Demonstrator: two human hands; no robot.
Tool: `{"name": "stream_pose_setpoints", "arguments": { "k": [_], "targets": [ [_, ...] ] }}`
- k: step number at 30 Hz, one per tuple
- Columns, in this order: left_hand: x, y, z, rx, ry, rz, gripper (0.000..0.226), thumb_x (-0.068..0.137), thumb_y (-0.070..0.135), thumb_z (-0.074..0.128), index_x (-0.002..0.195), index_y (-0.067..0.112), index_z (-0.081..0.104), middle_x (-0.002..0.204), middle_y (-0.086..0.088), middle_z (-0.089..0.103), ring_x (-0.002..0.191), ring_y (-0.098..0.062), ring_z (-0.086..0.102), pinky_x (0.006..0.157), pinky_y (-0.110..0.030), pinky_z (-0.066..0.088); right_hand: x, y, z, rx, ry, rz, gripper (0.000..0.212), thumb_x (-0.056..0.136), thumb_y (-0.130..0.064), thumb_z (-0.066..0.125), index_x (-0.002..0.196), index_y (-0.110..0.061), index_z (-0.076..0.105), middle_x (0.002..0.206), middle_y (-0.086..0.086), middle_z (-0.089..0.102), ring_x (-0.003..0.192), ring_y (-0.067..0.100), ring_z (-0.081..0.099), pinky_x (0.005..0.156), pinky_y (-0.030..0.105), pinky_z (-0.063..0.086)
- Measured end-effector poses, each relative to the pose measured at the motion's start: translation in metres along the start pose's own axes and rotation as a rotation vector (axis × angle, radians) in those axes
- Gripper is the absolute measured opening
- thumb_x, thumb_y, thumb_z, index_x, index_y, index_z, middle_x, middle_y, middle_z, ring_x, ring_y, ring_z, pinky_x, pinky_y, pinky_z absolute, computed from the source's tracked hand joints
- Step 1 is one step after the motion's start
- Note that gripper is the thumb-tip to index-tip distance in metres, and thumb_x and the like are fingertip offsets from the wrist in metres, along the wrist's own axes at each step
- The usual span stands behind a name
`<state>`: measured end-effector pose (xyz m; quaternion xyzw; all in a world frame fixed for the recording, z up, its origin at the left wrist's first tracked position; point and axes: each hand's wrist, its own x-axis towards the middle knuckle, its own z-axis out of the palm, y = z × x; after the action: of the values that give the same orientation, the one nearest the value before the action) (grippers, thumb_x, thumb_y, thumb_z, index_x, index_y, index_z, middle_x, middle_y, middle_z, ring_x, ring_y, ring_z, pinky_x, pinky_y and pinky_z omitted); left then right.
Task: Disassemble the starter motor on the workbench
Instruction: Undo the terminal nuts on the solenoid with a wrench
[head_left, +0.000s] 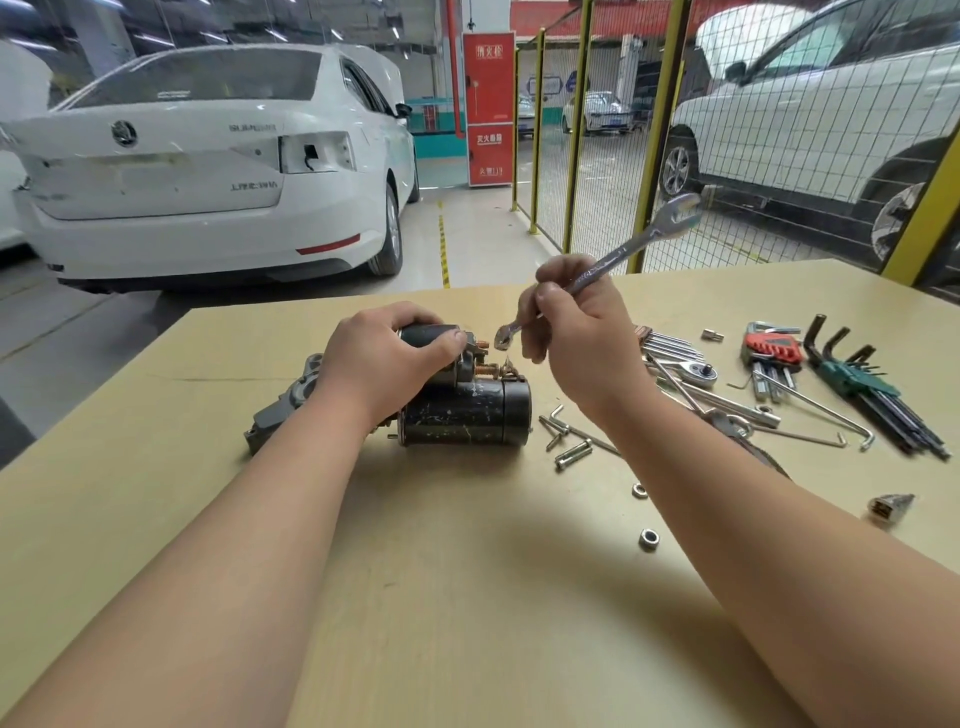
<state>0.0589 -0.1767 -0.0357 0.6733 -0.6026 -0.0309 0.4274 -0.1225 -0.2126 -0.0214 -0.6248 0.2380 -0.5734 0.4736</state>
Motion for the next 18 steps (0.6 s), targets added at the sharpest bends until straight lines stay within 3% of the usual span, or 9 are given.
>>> {"name": "stream_pose_setpoints", "arguments": {
  "k": [4, 8, 10, 13, 18],
  "targets": [
    [-0.001, 0.000, 0.000, 0.003, -0.001, 0.004, 0.039, 0.063, 0.069, 0.052, 0.084, 0.040, 0.069, 0.079, 0.025, 0.064, 0.078, 0.007, 0.055, 0.059, -0.018, 0.040, -0.001, 0.004, 0.000, 0.016, -0.065, 0.041, 0.023, 0.096, 0.005, 0.032, 0.088, -0.014, 0.042, 0.056, 0.001, 0.054, 0.039, 0.017, 0.041, 0.039, 0.024, 0.036],
    [0.000, -0.001, 0.000, -0.009, -0.004, -0.007, 0.040, 0.062, 0.068, 0.053, 0.085, 0.040, 0.070, 0.079, 0.025, 0.064, 0.078, 0.007, 0.056, 0.059, -0.018, 0.040, 0.003, -0.003, -0.017, -0.092, 0.070, 0.011, 0.020, 0.095, 0.004, 0.035, 0.089, -0.014, 0.044, 0.062, 0.003, 0.057, 0.042, 0.015, 0.046, 0.041, 0.024, 0.038],
    [-0.001, -0.001, -0.001, -0.012, -0.006, -0.007, 0.040, 0.062, 0.068, 0.052, 0.085, 0.040, 0.069, 0.079, 0.025, 0.064, 0.078, 0.007, 0.056, 0.059, -0.017, 0.040, 0.006, -0.007, -0.032, -0.396, 0.061, 0.096, 0.018, 0.093, -0.001, 0.040, 0.092, -0.016, 0.050, 0.065, 0.004, 0.060, 0.050, 0.015, 0.049, 0.048, 0.028, 0.039],
    [-0.001, -0.001, -0.001, -0.014, -0.011, -0.008, 0.039, 0.063, 0.068, 0.053, 0.085, 0.040, 0.069, 0.079, 0.026, 0.064, 0.079, 0.007, 0.056, 0.062, -0.019, 0.044, 0.001, -0.013, -0.052, -0.856, -0.133, 0.277, 0.020, 0.091, -0.010, 0.041, 0.101, -0.016, 0.057, 0.063, -0.001, 0.061, 0.052, 0.013, 0.052, 0.049, 0.024, 0.038],
    [-0.002, 0.000, 0.000, -0.021, 0.000, -0.007, 0.034, 0.061, 0.068, 0.054, 0.079, 0.042, 0.068, 0.074, 0.028, 0.063, 0.075, 0.007, 0.057, 0.060, -0.019, 0.044, -0.064, -0.011, -0.054, -1.488, -0.449, 0.111, 0.011, 0.093, -0.037, 0.036, 0.090, -0.030, 0.044, 0.067, -0.011, 0.047, 0.057, 0.009, 0.046, 0.045, 0.025, 0.026]
  ]
}}
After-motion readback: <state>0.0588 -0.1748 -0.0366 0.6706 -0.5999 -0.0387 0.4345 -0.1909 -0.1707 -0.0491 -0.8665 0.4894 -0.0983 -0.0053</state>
